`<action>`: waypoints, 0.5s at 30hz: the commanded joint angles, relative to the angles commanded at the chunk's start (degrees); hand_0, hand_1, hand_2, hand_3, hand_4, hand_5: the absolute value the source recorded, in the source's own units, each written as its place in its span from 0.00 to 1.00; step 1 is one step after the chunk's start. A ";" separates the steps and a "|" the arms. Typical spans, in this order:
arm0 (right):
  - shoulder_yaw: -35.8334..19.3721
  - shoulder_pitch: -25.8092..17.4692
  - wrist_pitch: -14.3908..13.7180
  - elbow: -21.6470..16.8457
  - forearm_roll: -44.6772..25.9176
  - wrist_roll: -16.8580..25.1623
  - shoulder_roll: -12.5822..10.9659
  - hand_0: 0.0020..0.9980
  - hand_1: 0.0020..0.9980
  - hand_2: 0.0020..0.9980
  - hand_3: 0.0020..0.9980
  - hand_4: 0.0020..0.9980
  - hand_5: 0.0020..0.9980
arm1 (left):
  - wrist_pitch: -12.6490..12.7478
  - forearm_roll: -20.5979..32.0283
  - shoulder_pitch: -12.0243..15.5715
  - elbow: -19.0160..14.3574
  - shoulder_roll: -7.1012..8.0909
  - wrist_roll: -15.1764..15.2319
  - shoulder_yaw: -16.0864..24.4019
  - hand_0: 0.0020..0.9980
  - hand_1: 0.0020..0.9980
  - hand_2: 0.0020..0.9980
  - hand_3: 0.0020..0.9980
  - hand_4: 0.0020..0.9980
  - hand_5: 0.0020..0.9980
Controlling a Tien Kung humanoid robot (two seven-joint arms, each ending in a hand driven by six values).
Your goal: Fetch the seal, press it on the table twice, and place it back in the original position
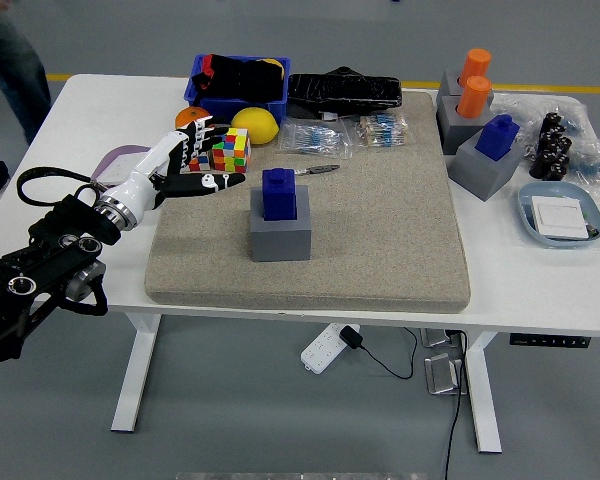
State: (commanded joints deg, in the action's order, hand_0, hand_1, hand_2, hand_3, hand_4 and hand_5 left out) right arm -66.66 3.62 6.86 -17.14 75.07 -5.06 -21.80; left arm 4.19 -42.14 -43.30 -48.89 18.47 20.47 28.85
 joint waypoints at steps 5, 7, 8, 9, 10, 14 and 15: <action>0.20 -0.03 0.03 0.01 -0.03 0.02 0.00 0.77 0.67 0.67 0.68 0.81 0.58 | -0.04 0.22 0.40 -0.04 -0.91 -0.22 0.12 0.93 0.91 0.90 0.94 1.00 0.04; 0.30 -0.05 0.03 0.00 -0.05 0.03 -0.01 0.77 0.67 0.67 0.68 0.81 0.58 | -0.10 0.28 0.62 -0.20 -1.23 -0.33 -0.03 0.93 0.91 0.90 0.94 1.00 0.04; 0.38 -0.07 0.03 0.01 -0.07 0.04 -0.03 0.77 0.67 0.67 0.68 0.81 0.58 | -0.14 0.41 0.75 -0.27 -1.42 -0.34 -0.15 0.93 0.90 0.89 0.93 1.00 0.02; 0.48 -0.08 0.04 0.02 -0.09 0.04 -0.04 0.77 0.67 0.67 0.68 0.81 0.58 | -0.17 0.50 0.87 -0.30 -1.55 -0.35 -0.21 0.93 0.90 0.89 0.93 1.00 0.02; 0.57 -0.12 0.03 0.02 -0.11 0.05 -0.06 0.77 0.67 0.67 0.68 0.81 0.58 | -0.18 0.56 0.96 -0.29 -1.73 -0.35 -0.29 0.93 0.90 0.89 0.93 1.00 0.02; 0.79 -0.07 0.02 0.03 -0.16 0.07 -0.09 0.77 0.67 0.67 0.68 0.81 0.58 | -0.20 0.97 1.09 -0.10 -2.31 -0.40 -0.58 0.93 0.90 0.89 0.93 1.00 0.04; 0.89 -0.05 0.04 0.01 -0.21 0.07 -0.10 0.77 0.67 0.67 0.68 0.81 0.58 | -0.18 1.03 1.11 -0.03 -2.50 -0.43 -0.65 0.93 0.90 0.89 0.93 1.00 0.04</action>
State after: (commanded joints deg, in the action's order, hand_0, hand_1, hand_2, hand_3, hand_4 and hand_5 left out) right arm -65.77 3.57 6.90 -17.14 74.85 -4.99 -21.90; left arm 4.00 -41.11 -42.20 -48.92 15.97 20.04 28.21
